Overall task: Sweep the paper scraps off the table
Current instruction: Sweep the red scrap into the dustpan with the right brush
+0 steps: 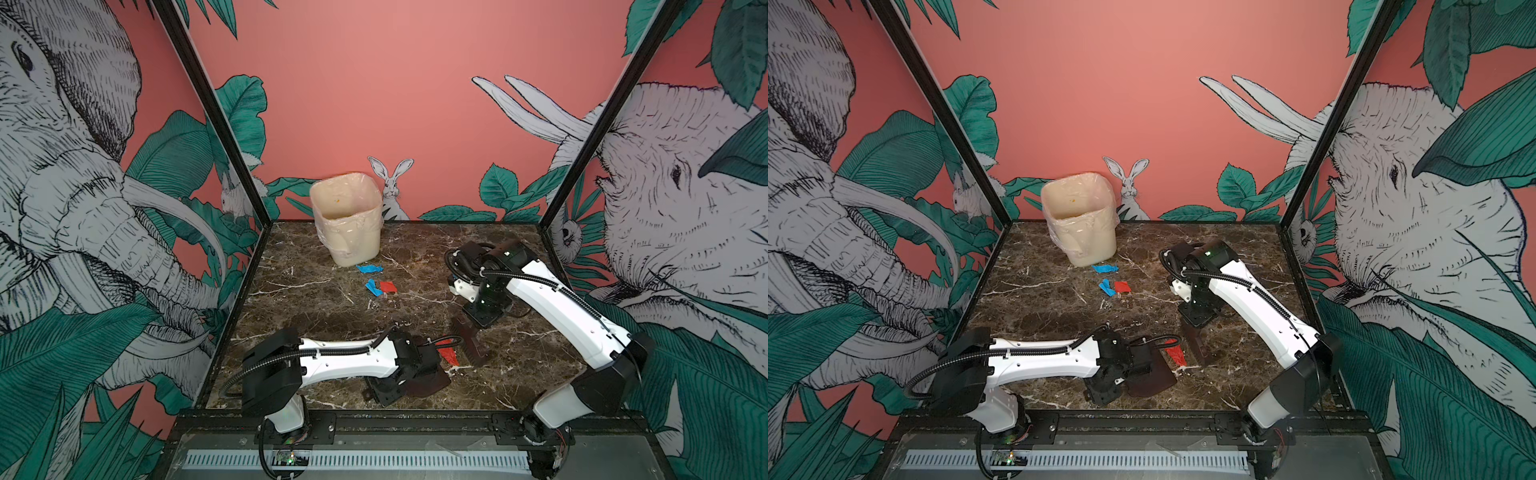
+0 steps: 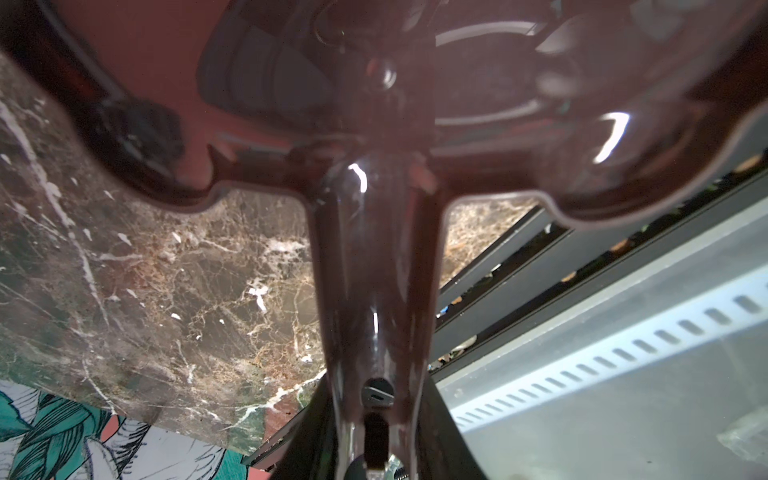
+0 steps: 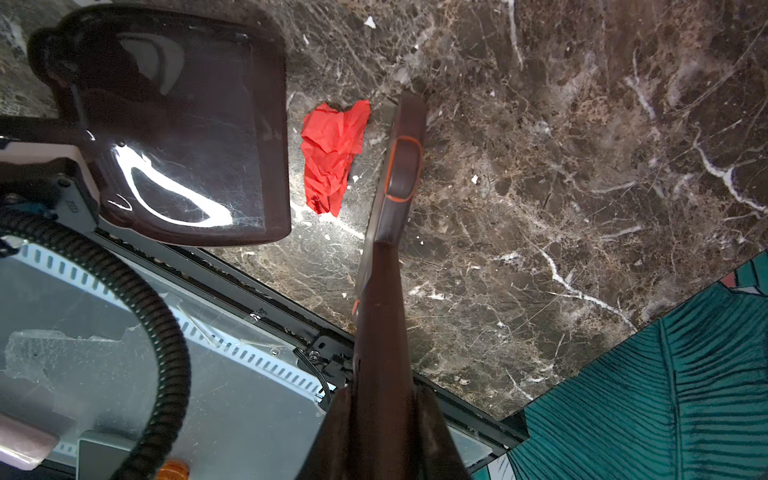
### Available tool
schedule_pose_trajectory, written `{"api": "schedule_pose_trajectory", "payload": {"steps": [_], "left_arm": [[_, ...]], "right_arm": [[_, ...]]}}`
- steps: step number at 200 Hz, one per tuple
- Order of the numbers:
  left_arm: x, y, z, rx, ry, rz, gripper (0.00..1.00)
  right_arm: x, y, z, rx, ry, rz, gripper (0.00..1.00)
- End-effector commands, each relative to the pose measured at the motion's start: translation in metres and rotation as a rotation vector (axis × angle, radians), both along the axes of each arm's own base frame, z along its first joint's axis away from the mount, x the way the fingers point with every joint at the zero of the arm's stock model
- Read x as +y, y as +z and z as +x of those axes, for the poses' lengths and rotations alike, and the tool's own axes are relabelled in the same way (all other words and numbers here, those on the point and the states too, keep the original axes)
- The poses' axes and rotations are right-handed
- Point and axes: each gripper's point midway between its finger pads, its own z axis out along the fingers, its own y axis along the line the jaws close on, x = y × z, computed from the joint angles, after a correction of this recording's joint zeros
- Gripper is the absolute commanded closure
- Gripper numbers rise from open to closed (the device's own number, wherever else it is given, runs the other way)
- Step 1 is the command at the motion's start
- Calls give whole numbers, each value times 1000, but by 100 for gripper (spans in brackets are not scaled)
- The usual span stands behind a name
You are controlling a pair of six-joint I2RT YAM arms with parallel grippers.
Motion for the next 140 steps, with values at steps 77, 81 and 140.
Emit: {"api": "schedule_pose_trajectory", "payload": {"steps": [77,81,140], "left_arm": [[-1,0,-4,27,4,-1,100],[-2,0,-4,27,2,-1,100],[-1,1,-3,16,9,-2,100]], "right_arm": [[37,6,-19,54,100,65,100],[42,3,-20,73,108,66,100],[94,34,-46,114,167,300,100]]}}
